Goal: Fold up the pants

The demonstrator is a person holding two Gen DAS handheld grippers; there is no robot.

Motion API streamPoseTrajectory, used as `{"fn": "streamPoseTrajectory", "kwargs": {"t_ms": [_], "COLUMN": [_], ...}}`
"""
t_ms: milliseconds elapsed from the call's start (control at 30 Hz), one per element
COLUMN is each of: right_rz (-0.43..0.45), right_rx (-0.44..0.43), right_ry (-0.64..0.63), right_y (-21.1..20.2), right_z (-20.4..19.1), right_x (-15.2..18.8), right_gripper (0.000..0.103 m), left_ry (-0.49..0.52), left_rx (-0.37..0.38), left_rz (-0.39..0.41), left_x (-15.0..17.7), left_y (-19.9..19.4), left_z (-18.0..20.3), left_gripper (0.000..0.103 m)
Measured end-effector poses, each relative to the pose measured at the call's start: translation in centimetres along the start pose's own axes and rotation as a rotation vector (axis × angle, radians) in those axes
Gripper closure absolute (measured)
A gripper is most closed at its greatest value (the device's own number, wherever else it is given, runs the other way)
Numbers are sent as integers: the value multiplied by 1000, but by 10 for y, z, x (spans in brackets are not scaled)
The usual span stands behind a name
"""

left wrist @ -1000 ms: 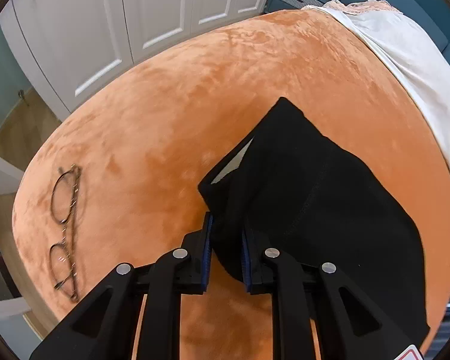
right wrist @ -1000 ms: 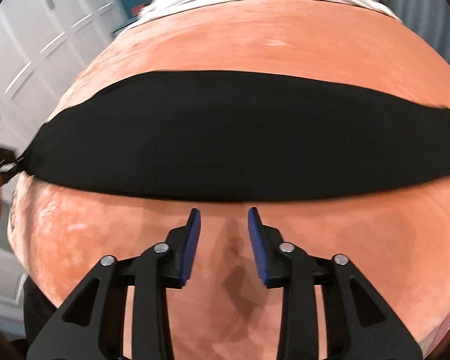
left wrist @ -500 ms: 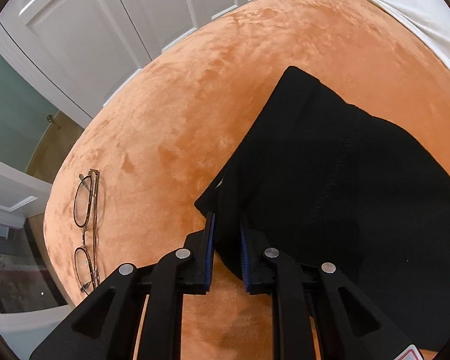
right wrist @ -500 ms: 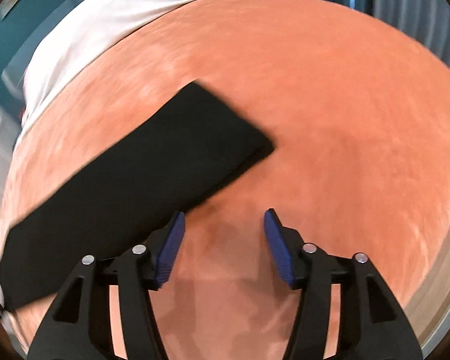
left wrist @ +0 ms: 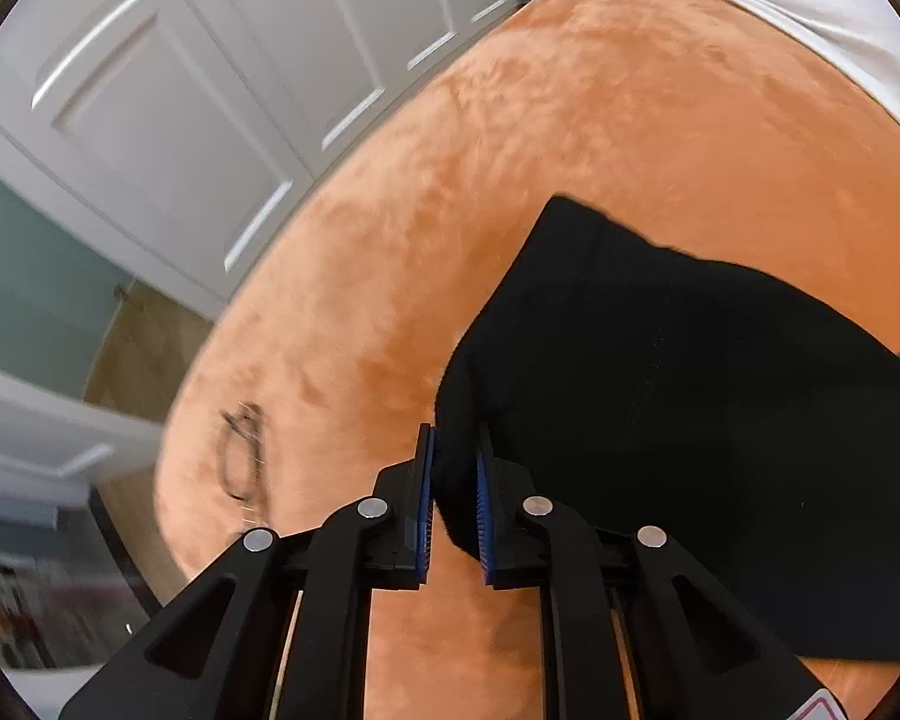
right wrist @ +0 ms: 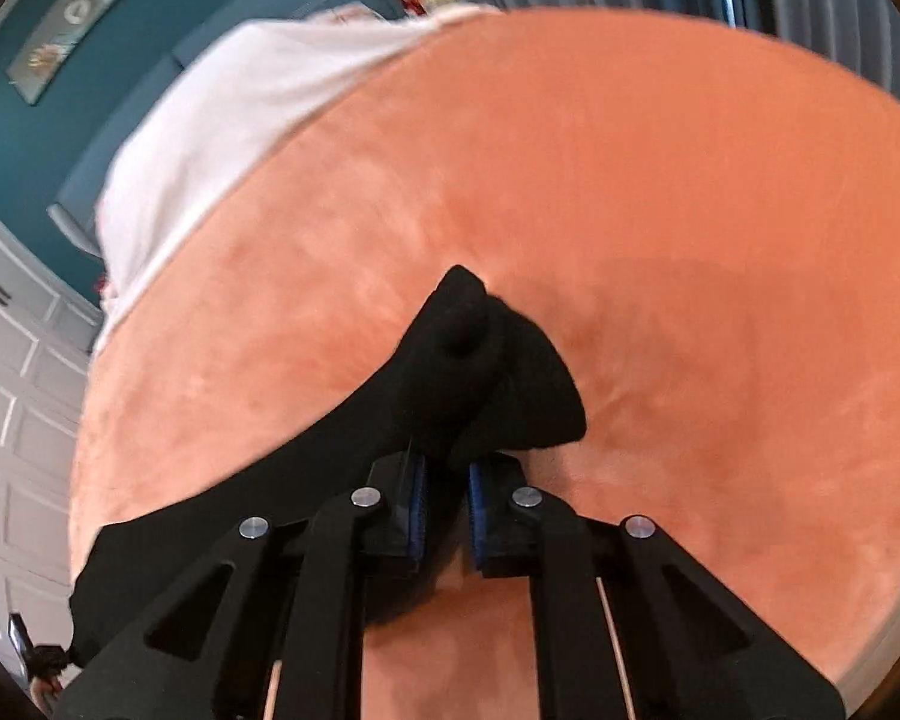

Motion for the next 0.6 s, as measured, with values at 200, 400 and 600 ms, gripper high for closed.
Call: {"fn": "streamPoseTrajectory", "kwargs": {"t_ms": [200, 400, 600], "right_rz": [-141, -58, 132], "right_rx": [126, 170, 203], "right_ry": [-78, -25, -212], "right_y": [45, 22, -43], "right_z": [25, 48, -15], "right_x": [32, 45, 55], "right_gripper": [91, 66, 64], "left_ry": [58, 83, 51], "left_rx": [-72, -114, -109], "left_rz": [-54, 85, 224], "left_x": [13, 24, 19], "left_y": [33, 15, -43], "left_z": [5, -5, -25], "left_gripper": [88, 80, 63]}}
Point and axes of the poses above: each gripper's, at about its wrist camera, not at the fingertips, and y roughly the way its jaws point, z to its right, x to its underside, the point moved 3 cm from there along y, roughly the way its jaws point, and after that the axes turned 10 degrees about x, right-handed, at the moved point
